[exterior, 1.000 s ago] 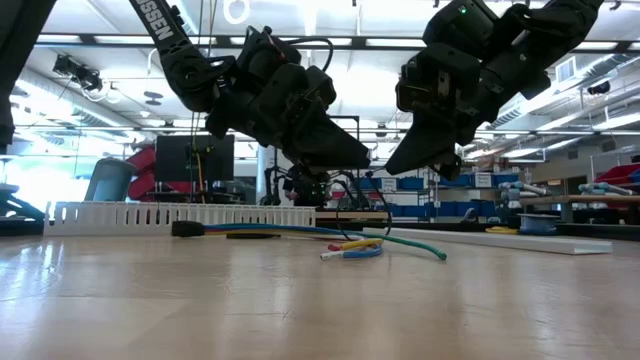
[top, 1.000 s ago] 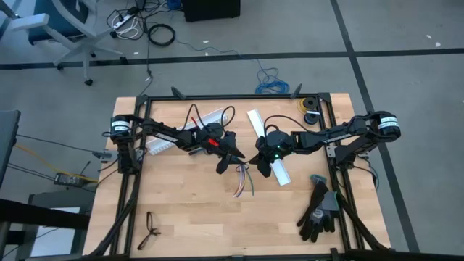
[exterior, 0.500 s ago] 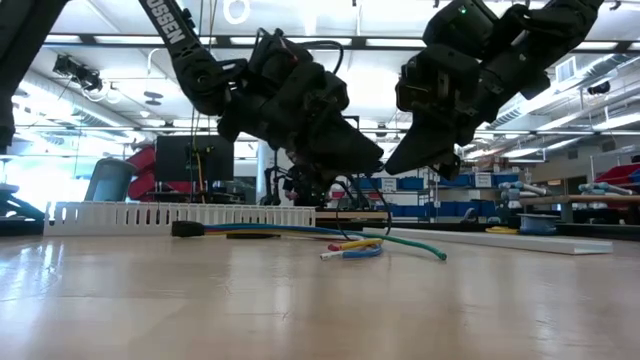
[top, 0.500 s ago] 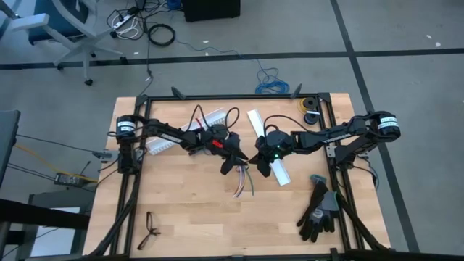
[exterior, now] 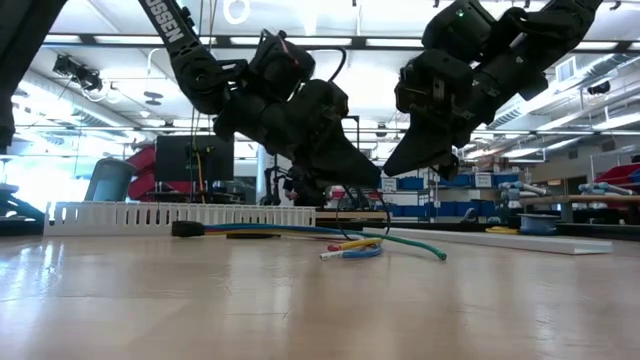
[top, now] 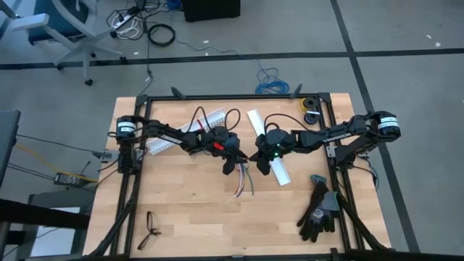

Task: Ziptie cables
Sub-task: Wrap the cable wires with the left black zip tie

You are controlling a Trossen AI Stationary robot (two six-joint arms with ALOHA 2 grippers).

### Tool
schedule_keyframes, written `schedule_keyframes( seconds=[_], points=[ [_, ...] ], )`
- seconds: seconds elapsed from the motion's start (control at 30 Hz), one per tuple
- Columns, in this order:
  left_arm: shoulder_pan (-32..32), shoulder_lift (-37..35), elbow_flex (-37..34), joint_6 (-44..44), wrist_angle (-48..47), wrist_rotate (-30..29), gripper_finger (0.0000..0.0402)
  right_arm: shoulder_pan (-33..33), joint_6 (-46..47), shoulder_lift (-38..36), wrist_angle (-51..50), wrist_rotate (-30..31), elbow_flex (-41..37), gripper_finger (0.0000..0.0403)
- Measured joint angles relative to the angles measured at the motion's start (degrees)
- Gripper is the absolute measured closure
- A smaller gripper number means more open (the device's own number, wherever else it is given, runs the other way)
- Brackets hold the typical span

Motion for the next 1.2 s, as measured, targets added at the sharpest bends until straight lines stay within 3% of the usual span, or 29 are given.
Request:
schedule_keyframes(
  seconds=[0.33, 0.83, 1.2],
  points=[
    [-0.02, 0.00, 0.00, 1.56, -0.60, 0.07, 0.0376, 0.00, -0.26, 0.00, -0.20, 0.07, 0.00, 0.0403],
    [0.02, -0.07, 0.00, 1.59, -3.38, -0.02, 0.0369, 0.04, -0.37, -0.70, -2.16, 4.04, 0.00, 0.0403],
    [-0.04, -0.09, -1.39, 1.50, -2.99, 0.42, 0.0367, 0.00, -1.83, -11.05, -10.30, 11.86, 0.00, 0.0403]
  ],
)
